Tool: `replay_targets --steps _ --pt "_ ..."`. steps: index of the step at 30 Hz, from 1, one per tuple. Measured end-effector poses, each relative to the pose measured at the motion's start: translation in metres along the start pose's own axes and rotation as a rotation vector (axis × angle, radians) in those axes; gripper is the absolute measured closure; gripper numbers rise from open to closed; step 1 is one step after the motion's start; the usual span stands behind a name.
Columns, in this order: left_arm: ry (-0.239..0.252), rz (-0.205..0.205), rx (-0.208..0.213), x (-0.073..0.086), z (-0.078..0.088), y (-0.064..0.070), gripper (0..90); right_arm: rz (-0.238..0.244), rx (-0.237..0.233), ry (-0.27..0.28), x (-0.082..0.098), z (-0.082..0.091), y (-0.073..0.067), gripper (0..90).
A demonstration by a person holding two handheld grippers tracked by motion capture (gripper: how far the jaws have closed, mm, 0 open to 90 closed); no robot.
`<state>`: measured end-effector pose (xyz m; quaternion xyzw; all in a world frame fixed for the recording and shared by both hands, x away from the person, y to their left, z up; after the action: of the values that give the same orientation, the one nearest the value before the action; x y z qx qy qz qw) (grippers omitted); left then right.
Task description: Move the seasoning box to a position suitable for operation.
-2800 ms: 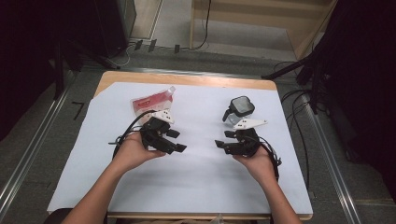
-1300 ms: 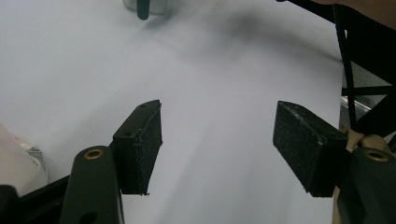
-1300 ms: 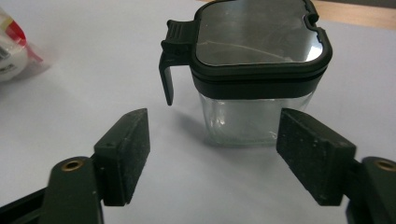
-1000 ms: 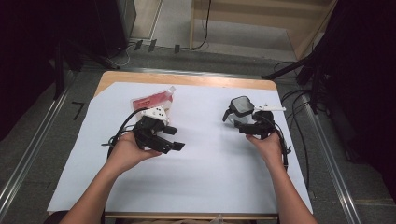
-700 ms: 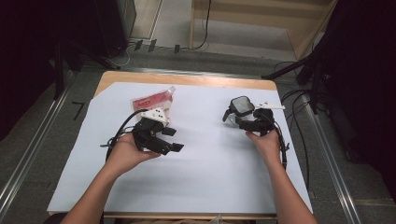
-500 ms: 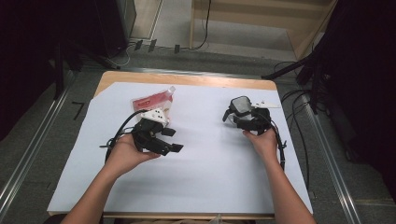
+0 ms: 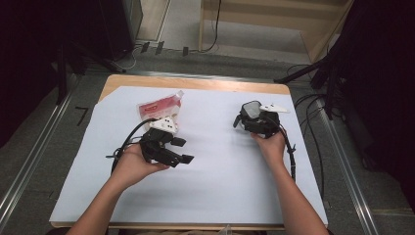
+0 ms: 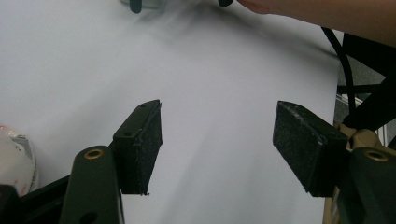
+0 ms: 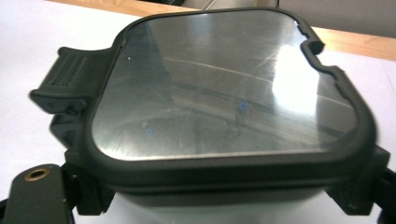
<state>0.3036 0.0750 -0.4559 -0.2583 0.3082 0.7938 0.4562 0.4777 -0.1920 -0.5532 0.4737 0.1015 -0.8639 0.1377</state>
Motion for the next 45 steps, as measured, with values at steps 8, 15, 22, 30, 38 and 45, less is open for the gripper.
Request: replay_targets --steps 8,15,22,30,38,45 --pt "0.002 0.001 0.01 0.003 -0.001 -0.001 35.3 0.016 0.013 0.018 -0.001 -0.003 -0.002 14.8" --pt "0.008 0.008 0.003 0.003 0.001 -0.003 35.3 0.016 0.018 0.009 -0.002 -0.001 -0.003 15.0" --pt "0.005 0.017 -0.005 0.003 0.001 -0.007 35.3 0.003 0.008 0.021 -0.007 0.006 -0.002 15.0" --pt "-0.001 0.006 -0.009 0.003 0.0 -0.011 36.0 0.0 -0.031 0.023 -0.011 0.017 -0.015 15.0" --pt "0.007 0.016 -0.009 0.001 0.001 -0.016 36.5 0.028 -0.08 0.016 -0.011 0.025 -0.036 15.0" --pt "0.008 0.034 -0.009 0.003 0.0 -0.02 36.5 0.043 -0.14 0.024 -0.012 0.031 -0.054 15.1"
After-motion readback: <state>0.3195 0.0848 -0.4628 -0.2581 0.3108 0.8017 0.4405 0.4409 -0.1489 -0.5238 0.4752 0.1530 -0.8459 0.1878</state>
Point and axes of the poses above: each handheld gripper's, and its own axes: z roughly backward along the jaws, x roughly out of its underside, y roughly to its right, the point moved 8 cm from there along -z, roughly forward along the jaws, and after that the axes turned 5 degrees about x, right-handed, at the moved point
